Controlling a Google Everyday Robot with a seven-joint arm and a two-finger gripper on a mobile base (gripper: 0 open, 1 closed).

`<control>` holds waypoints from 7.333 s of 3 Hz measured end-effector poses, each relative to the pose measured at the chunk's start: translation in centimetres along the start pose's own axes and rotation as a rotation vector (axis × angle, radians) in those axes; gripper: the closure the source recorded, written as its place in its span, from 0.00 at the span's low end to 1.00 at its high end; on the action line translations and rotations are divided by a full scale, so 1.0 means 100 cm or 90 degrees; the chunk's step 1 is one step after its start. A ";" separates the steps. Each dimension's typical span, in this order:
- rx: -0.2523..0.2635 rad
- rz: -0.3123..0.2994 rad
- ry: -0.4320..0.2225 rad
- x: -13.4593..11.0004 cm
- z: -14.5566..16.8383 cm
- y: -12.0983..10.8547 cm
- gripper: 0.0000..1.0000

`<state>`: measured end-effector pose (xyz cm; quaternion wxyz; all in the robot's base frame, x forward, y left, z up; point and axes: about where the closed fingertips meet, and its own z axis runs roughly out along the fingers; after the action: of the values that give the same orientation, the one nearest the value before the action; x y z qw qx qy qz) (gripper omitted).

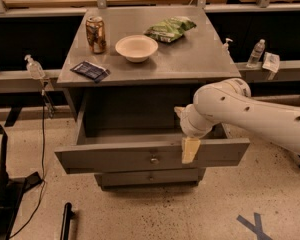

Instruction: Close top drawer

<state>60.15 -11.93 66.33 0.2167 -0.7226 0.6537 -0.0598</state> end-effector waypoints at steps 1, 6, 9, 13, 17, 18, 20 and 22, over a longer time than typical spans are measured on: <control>0.000 -0.003 0.001 0.000 0.000 0.001 0.00; 0.045 0.008 0.029 0.016 0.008 -0.027 0.00; 0.077 0.010 0.034 0.023 0.017 -0.051 0.00; 0.138 -0.007 0.036 0.026 0.033 -0.104 0.00; 0.238 -0.005 -0.002 0.028 0.016 -0.097 0.00; 0.242 0.006 -0.029 0.024 0.015 -0.083 0.00; 0.220 0.041 -0.135 0.026 0.000 -0.040 0.45; 0.261 0.023 -0.239 0.033 -0.021 -0.023 0.92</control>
Offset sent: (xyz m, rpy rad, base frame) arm 0.0225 -0.0117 -0.0196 -0.0706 -0.0637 -0.0387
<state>61.92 -15.49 68.45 0.4764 -0.6503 0.5894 -0.0522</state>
